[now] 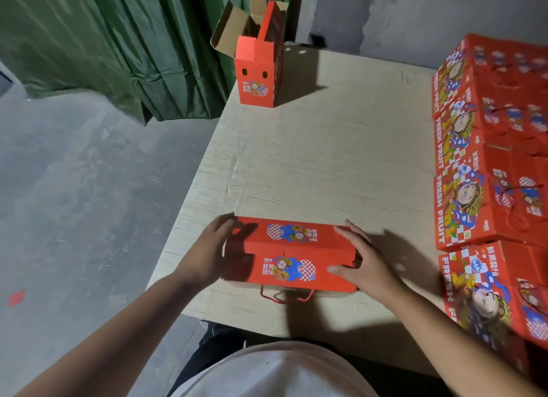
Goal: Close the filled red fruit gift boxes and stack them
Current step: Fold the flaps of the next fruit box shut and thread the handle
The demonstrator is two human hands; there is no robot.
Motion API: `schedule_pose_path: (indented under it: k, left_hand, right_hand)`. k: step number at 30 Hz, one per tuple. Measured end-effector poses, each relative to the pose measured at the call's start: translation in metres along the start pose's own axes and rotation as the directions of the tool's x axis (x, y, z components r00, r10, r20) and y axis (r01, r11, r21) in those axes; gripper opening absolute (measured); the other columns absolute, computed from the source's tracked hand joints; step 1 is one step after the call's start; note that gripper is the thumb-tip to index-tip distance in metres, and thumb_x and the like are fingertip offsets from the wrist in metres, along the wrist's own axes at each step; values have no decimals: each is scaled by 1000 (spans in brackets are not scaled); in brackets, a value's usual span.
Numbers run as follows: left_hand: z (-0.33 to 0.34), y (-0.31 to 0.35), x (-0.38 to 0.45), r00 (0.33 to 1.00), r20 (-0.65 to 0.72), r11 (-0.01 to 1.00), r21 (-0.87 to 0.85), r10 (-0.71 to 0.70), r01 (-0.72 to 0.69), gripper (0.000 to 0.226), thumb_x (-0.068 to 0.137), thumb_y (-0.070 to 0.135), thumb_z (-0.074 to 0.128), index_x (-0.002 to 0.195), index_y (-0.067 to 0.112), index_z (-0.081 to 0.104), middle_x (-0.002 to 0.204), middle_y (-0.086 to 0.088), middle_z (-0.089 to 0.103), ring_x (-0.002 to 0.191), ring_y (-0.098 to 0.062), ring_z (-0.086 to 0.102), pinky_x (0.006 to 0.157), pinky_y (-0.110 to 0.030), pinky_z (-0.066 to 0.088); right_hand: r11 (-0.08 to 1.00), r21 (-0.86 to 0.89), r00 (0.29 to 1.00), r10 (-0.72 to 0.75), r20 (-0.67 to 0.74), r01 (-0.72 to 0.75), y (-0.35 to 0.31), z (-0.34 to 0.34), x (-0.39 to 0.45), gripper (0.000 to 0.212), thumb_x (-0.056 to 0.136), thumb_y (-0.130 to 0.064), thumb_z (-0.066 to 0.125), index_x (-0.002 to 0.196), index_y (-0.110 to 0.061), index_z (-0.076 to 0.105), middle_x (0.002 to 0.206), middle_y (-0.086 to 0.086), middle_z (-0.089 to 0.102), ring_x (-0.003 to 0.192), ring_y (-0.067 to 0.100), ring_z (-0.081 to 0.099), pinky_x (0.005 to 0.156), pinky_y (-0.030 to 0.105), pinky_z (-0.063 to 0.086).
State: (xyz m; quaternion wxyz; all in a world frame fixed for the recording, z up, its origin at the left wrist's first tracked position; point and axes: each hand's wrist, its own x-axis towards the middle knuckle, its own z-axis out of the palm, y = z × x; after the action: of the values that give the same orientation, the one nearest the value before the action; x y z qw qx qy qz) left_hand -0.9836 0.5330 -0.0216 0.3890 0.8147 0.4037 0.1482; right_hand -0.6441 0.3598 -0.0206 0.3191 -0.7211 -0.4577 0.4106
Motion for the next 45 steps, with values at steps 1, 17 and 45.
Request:
schedule_pose_path:
  k: [1,17,45]
  left_hand:
    - [1,2,-2,999,35,1000,17,7,-7,67,79,41,91,134,27,56,159,-1,39,149,-11,38,117,-34,41]
    - [23,22,36,954,275,761,593,116,-263,72,103,68,28,164,48,-5,139,-7,38,127,-30,37,88,-49,50]
    - [42,3,-22,932,120,760,-547,-343,351,87,95,58,68,161,56,12,152,38,44,138,11,47,114,-27,43]
  right_hand:
    - [998,-61,1000,-11,17,12,0,1,-2,92,74,-24,96,152,-39,50,169,-18,19,153,-7,22,120,23,32]
    - [560,-771,921,-378,89,305,-12,18,25,59,102,-38,63,155,-18,50,145,20,50,132,40,51,116,53,42]
    - [987,-123,992,95,-84,-105,25,35,-26,124,82,-74,67,163,-36,-18,173,-1,21,155,13,31,124,40,34]
